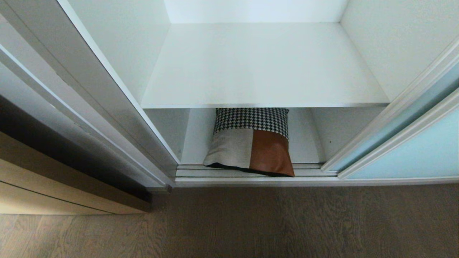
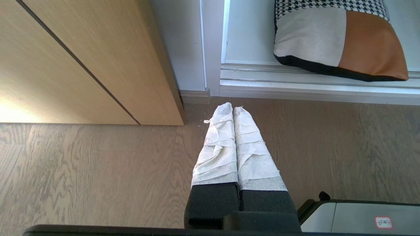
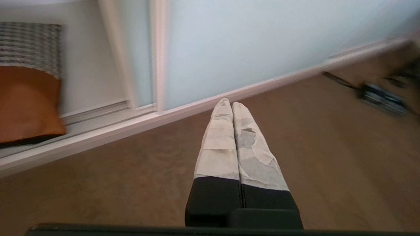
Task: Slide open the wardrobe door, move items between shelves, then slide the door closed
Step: Close the door
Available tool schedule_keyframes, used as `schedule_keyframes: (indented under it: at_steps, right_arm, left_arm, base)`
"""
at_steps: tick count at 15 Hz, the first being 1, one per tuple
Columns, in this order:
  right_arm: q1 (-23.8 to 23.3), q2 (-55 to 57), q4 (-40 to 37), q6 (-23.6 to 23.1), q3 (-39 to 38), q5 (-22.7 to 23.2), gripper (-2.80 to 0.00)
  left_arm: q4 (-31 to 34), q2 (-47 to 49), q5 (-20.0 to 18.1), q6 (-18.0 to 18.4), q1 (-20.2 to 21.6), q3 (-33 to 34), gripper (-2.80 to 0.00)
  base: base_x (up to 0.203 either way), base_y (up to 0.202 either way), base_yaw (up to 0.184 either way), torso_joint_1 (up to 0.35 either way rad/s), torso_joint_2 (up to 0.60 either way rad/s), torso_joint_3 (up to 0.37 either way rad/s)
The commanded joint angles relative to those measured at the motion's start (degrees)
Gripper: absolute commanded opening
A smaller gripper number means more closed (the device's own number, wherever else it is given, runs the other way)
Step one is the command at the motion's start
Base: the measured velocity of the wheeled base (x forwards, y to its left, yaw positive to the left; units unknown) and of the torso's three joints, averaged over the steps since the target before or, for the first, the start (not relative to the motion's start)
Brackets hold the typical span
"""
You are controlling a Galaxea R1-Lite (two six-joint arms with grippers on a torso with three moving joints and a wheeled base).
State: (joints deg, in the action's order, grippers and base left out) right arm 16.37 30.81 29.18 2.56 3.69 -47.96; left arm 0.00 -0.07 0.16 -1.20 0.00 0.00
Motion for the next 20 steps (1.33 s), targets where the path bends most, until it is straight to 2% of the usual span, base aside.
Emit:
schedule_keyframes:
  at_steps: [1,3,6,9,13,18,20]
  right_arm:
    - [-0.7,1.7,0.0,-0.3,1.1,-1.6,-2.8]
    - [-2.2,2.4,-1.8,-0.4,3.6,-2.3,-2.8]
    - [-7.0,2.8,-7.1,-1.0,8.3,-3.0,-2.8]
    - [-13.8,3.5,-12.9,-2.2,16.9,3.0,-2.8]
    - [-27.1,6.0,-21.0,-1.3,26.0,16.6,-2.8]
    - [-46.9,14.0,-24.4,1.1,37.4,41.2,-2.8]
    - [-53.1,16.9,-24.3,3.5,40.3,50.9,-2.8]
  left_arm:
    - [0.0,0.2,0.0,0.0,0.0,0.1,-2.8]
    - [0.0,0.2,0.0,0.0,0.0,0.1,-2.8]
    - [0.0,0.2,0.0,0.0,0.0,0.1,-2.8]
    - [0.0,0.2,0.0,0.0,-0.1,0.1,-2.8]
    - [0.0,0.2,0.0,0.0,0.0,0.1,-2.8]
    - [0.0,0.2,0.0,0.0,0.0,0.1,-2.8]
    - [0.0,0.2,0.0,0.0,0.0,0.1,-2.8]
  base:
    - [0.0,0.0,0.0,0.0,0.0,0.0]
    - [0.0,0.0,0.0,0.0,0.0,0.0]
    - [0.0,0.0,0.0,0.0,0.0,0.0]
    - [0.0,0.0,0.0,0.0,0.0,0.0]
    - [0.0,0.0,0.0,0.0,0.0,0.0]
    - [0.0,0.0,0.0,0.0,0.0,0.0]
    - [0.0,0.0,0.0,0.0,0.0,0.0]
